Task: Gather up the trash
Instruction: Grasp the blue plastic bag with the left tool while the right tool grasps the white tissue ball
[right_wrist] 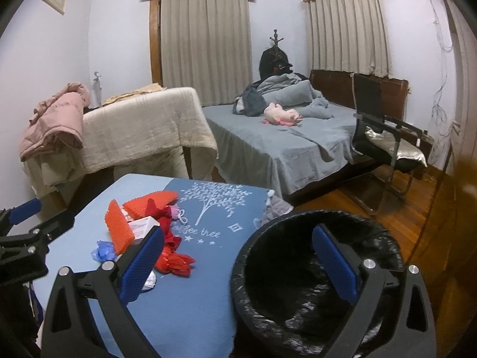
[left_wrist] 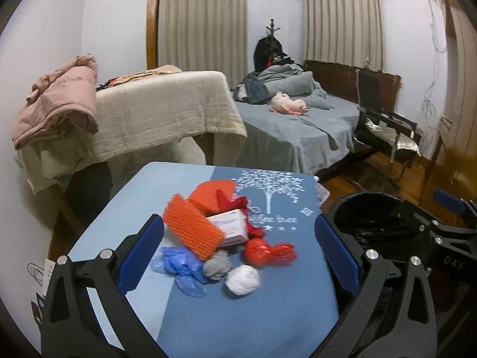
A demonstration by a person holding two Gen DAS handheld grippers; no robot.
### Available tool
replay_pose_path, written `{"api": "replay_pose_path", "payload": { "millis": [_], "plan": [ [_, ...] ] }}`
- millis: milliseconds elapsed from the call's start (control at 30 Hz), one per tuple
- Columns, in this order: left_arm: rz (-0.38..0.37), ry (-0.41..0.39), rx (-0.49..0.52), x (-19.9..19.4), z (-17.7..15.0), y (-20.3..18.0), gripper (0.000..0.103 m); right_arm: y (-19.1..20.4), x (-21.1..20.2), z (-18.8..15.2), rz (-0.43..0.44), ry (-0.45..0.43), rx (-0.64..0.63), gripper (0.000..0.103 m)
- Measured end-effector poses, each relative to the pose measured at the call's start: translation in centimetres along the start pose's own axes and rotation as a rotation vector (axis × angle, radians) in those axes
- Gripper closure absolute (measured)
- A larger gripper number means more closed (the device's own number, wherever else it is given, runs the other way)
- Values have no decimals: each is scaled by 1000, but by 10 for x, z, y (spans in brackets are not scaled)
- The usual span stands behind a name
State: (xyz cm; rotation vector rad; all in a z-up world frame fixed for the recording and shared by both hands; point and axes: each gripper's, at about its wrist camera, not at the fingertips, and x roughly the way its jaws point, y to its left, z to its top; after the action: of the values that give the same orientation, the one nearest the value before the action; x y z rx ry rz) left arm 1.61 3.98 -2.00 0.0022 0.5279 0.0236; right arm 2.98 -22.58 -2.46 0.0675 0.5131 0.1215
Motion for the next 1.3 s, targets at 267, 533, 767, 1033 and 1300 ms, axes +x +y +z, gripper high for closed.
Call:
{"api": "replay_pose_path", "payload": {
  "millis": [267,533,767,1033,1300],
  "plan": [
    [116,44,-61,38,-26,60,5,35,43,-22,41,15,-46,6],
    [167,116,-54,72,-53,98,5,74,84,-54,126,107,-56,8],
    [157,173,-28,94,-76,114,5,111,115,-79,171,177,-103,18],
    [153,222,-31,110,-90,130,5,139,142,-104,211,265,-158,25],
    [140,245,-44,119,-94,133,7,157,148,-111,353,323,-202,61]
  ]
}}
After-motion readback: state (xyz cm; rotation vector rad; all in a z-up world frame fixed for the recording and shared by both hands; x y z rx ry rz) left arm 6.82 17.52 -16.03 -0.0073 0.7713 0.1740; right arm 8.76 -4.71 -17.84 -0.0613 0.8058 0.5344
